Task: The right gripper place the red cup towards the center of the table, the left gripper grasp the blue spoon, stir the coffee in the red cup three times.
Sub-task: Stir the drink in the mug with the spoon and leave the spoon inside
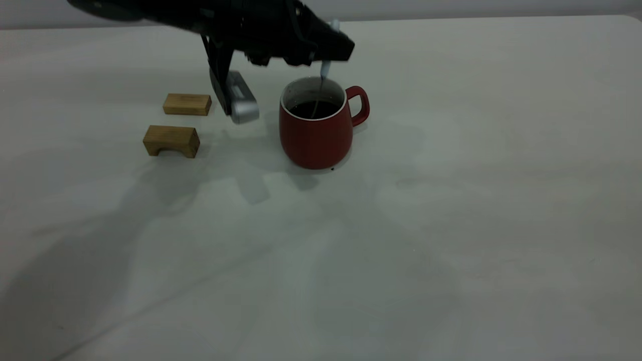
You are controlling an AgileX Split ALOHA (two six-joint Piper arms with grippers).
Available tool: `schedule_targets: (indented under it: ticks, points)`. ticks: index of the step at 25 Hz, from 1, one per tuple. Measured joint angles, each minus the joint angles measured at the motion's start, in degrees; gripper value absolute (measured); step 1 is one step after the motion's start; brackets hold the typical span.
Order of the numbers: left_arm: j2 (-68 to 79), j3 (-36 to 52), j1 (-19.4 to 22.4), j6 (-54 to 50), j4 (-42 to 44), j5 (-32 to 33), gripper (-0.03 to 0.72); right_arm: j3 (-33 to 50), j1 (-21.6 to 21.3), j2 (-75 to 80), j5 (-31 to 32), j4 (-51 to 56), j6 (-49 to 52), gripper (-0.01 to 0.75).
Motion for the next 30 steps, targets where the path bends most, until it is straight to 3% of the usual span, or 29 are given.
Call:
schedule_targets:
  ticks: [8, 15, 19, 24, 30]
  points:
    - [0.65, -1.41, 2.22, 0.93, -0.14, -2.98, 0.143, 0.00, 0.00, 0.00, 0.00, 0.00, 0.00, 0.565]
    - [4.07, -7.49, -1.08, 2.01, 0.01, -0.91, 0.143, 0.00, 0.00, 0.00, 0.00, 0.00, 0.00, 0.565]
    - [4.14, -7.49, -0.82, 0.06, 5.82, 2.40, 0.143, 0.00, 0.00, -0.04, 0.00, 0.00, 0.00, 0.565]
    - [3.95, -7.51, 2.86, -8.75, 12.27, 4.52, 0.143, 0.00, 0.00, -0.06, 0.00, 0.00, 0.00, 0.565]
    - [4.01, -7.51, 3.07, -3.73, 5.31, 1.21, 0.143, 0.00, 0.00, -0.06, 0.00, 0.00, 0.00, 0.565]
